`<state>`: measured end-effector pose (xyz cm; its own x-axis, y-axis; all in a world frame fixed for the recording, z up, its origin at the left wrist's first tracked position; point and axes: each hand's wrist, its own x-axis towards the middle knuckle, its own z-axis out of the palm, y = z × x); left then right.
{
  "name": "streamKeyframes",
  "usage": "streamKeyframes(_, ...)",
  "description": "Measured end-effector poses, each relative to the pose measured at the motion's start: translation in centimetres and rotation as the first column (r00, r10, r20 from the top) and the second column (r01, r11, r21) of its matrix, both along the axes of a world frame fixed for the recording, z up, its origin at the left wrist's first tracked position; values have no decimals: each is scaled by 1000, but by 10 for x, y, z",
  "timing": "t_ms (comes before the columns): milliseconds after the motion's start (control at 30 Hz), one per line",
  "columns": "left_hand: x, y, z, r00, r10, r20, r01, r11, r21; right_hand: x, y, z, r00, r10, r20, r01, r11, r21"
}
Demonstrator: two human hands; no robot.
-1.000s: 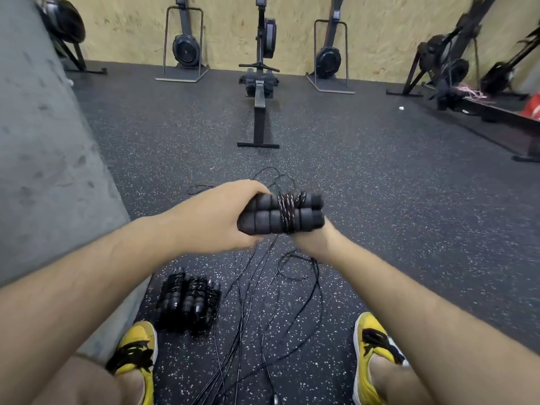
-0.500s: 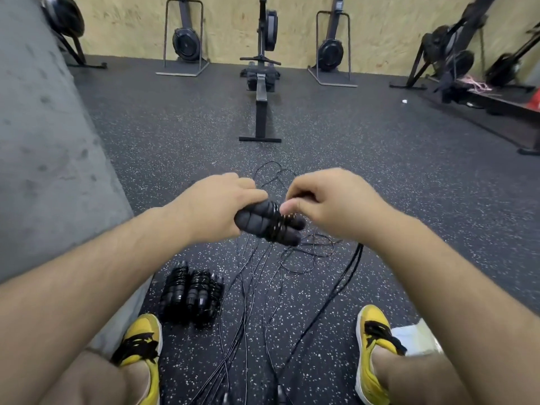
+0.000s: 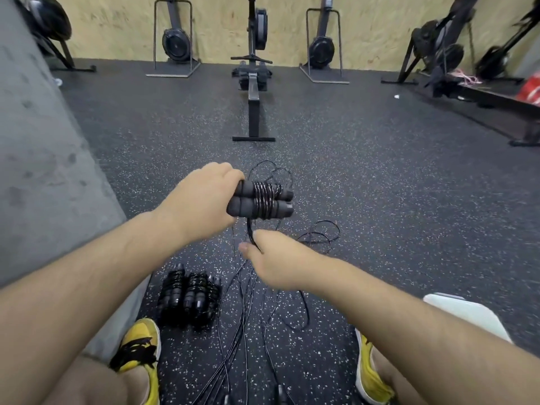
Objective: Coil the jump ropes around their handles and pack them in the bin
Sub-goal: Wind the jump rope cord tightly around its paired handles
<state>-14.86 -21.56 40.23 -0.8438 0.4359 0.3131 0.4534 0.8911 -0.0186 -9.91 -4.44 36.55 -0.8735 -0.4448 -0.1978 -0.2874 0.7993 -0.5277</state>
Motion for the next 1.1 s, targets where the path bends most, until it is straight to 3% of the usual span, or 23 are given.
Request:
streamKeyframes(133,-9,-7,-8,1000,9,24,-8,998,-69,3,17,39,973,37,-227,-22,997,69)
streamKeyframes(233,-6,-7,-12,986,-146,79,150,987,-51,-10,36,56,901,72,-428,-14,990,137)
streamKeyframes(300,1,-4,-13,950,-281,137,291,955,-59,-22,44,62,870,92,-484,-47,993,105)
streamKeyframes(367,12,1,-8,902,-373,219,379,925,15,-34,52,60,887,57,-458,-54,998,20)
streamKeyframes(433,24,5,2,882,-398,253,367,916,160,-46,60,50,927,-30,-373,-14,993,-114)
streamKeyframes(533,38,10,18,903,-371,218,242,858,454,-47,68,37,985,-141,-101,97,930,-354)
streamKeyframes(600,39,14,21,944,-299,138,188,833,521,-32,55,28,996,-90,15,91,983,-162)
streamKeyframes(667,29,16,17,983,-181,24,155,897,414,-18,30,15,997,-63,38,63,998,2)
streamKeyframes(767,4,7,5,1000,-23,-22,26,985,173,11,-4,14,999,27,28,-28,999,46)
streamKeyframes(867,-16,-12,-8,998,67,-10,-67,998,1,32,-6,34,993,70,-95,-63,995,77)
streamKeyframes(933,-21,-21,-13,998,49,36,-48,999,-19,36,3,56,966,70,-248,-47,994,94)
streamKeyframes(1033,-12,-21,-20,989,-74,125,76,997,-12,12,24,79,845,33,-534,65,984,163)
streamKeyframes(1100,1,-10,-21,966,-185,179,186,982,14,-12,42,82,782,4,-624,123,979,161)
